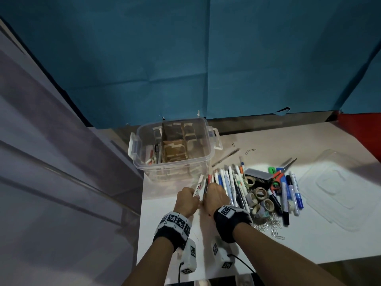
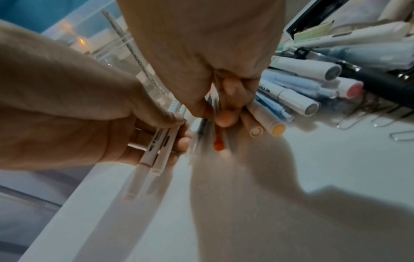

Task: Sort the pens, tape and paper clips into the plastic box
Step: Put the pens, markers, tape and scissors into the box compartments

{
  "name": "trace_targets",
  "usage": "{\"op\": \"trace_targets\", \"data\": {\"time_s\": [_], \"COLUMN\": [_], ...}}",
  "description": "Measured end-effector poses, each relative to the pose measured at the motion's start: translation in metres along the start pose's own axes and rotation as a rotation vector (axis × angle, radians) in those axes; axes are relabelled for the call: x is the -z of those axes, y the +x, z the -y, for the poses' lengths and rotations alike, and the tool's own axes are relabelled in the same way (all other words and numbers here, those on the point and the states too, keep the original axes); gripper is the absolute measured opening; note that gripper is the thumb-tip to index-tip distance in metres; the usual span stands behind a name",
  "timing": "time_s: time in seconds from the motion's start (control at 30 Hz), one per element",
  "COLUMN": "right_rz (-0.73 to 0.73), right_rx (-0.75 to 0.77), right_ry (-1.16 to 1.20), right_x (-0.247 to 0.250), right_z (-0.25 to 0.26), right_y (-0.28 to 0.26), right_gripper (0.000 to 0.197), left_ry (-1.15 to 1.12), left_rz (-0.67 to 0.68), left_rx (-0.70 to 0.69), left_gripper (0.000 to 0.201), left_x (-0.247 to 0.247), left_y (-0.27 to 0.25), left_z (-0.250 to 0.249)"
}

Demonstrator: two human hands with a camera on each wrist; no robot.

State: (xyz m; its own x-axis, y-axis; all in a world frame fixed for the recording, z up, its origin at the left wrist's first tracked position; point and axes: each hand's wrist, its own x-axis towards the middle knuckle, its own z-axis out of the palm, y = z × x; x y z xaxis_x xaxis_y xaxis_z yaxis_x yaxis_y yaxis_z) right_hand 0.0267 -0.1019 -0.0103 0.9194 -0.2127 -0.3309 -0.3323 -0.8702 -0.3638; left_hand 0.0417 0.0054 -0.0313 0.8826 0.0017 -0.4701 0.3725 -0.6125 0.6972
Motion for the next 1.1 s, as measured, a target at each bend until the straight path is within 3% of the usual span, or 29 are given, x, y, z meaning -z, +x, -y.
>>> {"op": "trace_targets", "data": {"time_s": [0.13,0.2,0.3,0.43,0.6,0.7,0.77,0.9,1.0,1.1], "right_rz": [0.05,0.096,0.115,0.221,0.058,0.077,0.149,0.239,0.233,0.231], "right_rx": [-0.018,-0.075,-0.138,-0.136,0.01,0.137,0.236,0.351,0.353,0.338], "right_ry": [0.072,0.225,0.463,0.755,0.825,0.803,0.749,0.65,0.543,0.39], "right_x": [0.006,0.017,0.046,0.099,0.159,0.17,0.166,0.148,0.132,0.126], "right_z": [-0.002,-0.005,-0.018,-0.04,-0.028,0.019,0.059,0.137,0.172,0.169], "right_y": [0.006,0.01,0.013,0.01,0.024,0.033,0.033,0.04,0.056,0.067], "right_gripper": [0.024,0.025,0.01,0.012,0.014,0.014,0.013,0.018,0.029,0.037], "left_ry": [0.015,0.075,0.13,0.162,-0.004,-0.197,-0.254,-0.006,0.096,0.218], "left_rz": [-0.039,-0.016,0.043,0.081,0.161,0.046,-0.075,-0.321,-0.335,-0.372], "left_rx": [-0.021,-0.059,-0.142,-0.233,-0.352,-0.334,-0.279,-0.2,-0.148,-0.187], "left_gripper": [0.014,0.014,0.017,0.012,0.008,0.022,0.019,0.008,0.016,0.026], "left_x": [-0.002,-0.004,0.0,0.029,0.103,0.147,0.172,0.206,0.213,0.211], "left_y": [-0.004,-0.009,-0.015,-0.027,-0.066,-0.064,-0.052,-0.009,0.012,0.011], "left_z": [0.0,-0.005,-0.024,-0.053,-0.09,-0.098,-0.097,-0.084,-0.082,-0.081]}}
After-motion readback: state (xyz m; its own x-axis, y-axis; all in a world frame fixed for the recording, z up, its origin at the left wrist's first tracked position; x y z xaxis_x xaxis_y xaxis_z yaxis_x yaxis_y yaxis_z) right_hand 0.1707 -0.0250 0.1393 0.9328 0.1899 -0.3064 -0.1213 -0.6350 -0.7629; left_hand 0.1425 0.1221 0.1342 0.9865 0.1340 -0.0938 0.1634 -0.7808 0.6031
